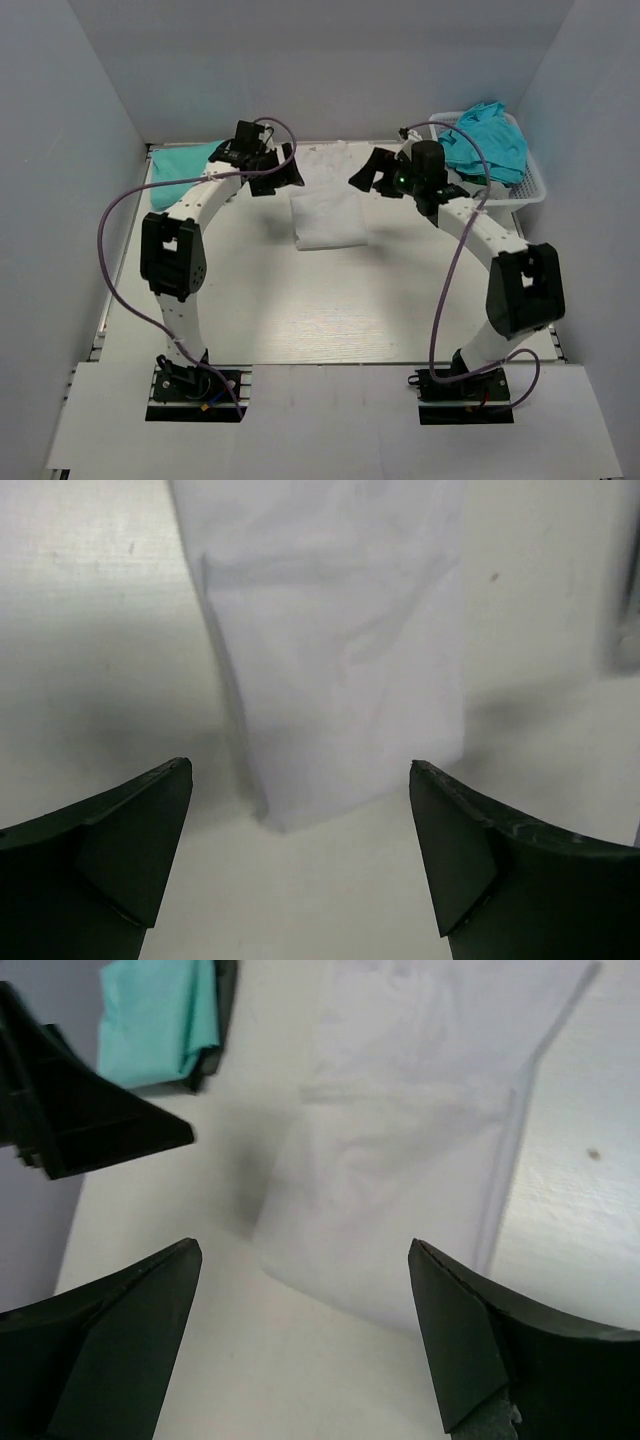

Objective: Fold and stack the t-shirts
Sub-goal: Grab one side of the 2/3 rectangular tshirt with both arms

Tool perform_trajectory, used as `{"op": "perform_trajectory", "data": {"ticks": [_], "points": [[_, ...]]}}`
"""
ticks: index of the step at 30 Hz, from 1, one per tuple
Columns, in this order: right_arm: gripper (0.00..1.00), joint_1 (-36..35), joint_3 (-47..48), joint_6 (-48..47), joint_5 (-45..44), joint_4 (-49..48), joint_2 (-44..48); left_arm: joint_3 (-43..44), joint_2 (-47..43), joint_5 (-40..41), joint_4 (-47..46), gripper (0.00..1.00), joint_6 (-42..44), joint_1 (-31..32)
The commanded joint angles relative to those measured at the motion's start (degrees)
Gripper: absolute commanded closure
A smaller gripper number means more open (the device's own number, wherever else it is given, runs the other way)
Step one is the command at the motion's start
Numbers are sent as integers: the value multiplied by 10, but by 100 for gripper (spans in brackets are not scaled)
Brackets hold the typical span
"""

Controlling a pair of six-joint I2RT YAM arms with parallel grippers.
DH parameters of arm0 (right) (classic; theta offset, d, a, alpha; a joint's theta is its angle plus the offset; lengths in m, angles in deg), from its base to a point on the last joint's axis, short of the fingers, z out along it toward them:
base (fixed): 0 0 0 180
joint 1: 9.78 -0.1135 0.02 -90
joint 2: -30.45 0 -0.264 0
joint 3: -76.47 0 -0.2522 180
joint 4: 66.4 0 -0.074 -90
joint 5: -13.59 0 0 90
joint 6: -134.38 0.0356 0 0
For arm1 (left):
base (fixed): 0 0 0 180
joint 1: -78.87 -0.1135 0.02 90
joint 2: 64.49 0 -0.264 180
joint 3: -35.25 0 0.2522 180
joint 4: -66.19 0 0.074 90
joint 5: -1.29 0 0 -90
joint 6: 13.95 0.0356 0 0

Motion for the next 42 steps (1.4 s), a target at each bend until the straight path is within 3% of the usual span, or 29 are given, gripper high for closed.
{"op": "perform_trajectory", "data": {"ticks": [1, 6, 19, 23, 29, 35, 37, 42], "points": [[10, 0, -60, -28, -88, 120, 28, -96, -39, 53, 57, 0, -6, 11], [10, -4, -75, -27, -85, 183, 23, -211, -81, 39, 12, 0, -29, 42], [10, -24, -19, -26, -72, 240, -91, -211, -11, 79, 21, 17, -54, 76], [10, -30, -9, -25, -86, 251, -104, -216, -32, 45, 3, 17, -54, 76], [10, -36, -4, -23, -113, 255, -106, -232, -87, -21, -54, 8, -47, 65], [10, -39, 6, -19, -133, 269, -108, -184, -41, 26, -8, 8, -60, 65], [10, -39, 8, -17, -140, 271, -110, -184, -28, 31, -1, 9, -66, 65], [10, -42, 26, -10, -167, 291, -126, -201, -14, 77, 4, 25, -78, 71]]}}
